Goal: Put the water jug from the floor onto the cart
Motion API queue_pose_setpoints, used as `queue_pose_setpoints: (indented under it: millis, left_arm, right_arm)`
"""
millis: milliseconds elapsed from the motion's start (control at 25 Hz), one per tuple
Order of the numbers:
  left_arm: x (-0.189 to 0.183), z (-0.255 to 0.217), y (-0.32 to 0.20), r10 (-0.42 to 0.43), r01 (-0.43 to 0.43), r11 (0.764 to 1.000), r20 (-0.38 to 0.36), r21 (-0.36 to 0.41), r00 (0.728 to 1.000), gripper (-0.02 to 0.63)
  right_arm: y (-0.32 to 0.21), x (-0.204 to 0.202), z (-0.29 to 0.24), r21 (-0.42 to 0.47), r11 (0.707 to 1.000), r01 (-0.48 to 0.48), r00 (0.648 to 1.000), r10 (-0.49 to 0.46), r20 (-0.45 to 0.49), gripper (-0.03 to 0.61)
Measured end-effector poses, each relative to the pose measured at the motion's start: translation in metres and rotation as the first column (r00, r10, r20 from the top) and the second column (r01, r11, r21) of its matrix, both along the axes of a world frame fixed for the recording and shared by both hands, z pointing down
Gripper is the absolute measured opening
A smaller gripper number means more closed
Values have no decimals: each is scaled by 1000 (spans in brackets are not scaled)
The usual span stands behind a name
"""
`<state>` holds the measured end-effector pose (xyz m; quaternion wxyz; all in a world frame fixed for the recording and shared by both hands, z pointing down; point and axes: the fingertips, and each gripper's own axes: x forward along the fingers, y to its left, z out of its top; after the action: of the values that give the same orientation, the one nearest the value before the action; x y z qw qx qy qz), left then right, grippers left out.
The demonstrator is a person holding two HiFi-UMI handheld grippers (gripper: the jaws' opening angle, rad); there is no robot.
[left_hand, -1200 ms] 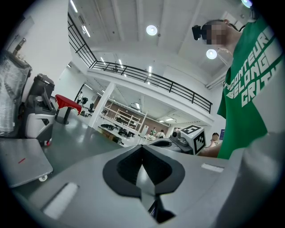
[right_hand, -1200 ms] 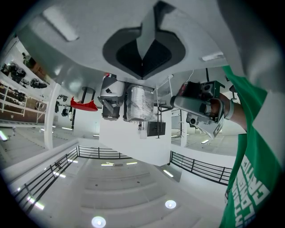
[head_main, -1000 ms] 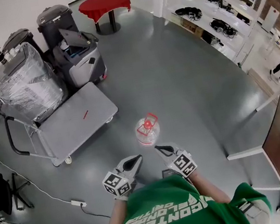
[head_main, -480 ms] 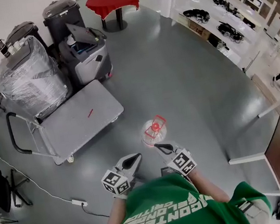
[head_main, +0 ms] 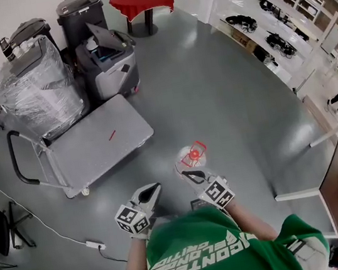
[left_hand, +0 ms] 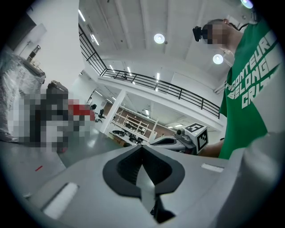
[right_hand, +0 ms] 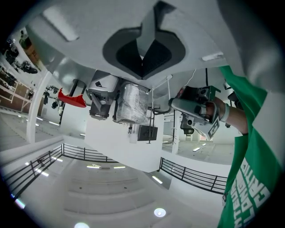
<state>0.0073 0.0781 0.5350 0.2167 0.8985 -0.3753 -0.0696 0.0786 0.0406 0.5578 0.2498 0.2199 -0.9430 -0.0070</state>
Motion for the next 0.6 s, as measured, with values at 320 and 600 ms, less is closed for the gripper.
queue_pose_setpoints:
  millis: [320, 600]
  left_arm:
    - [-31, 10, -7, -49, 48, 998, -21, -35, 999, 9]
    - [-18, 12, -17, -12, 12, 999, -12, -46, 1000, 9]
  right_arm:
    - [-2, -14, 8, -11, 1000, -12, 1000, 12, -19, -8]
    - [-12, -12, 17, -28, 1000, -8, 1000, 7, -29, -8]
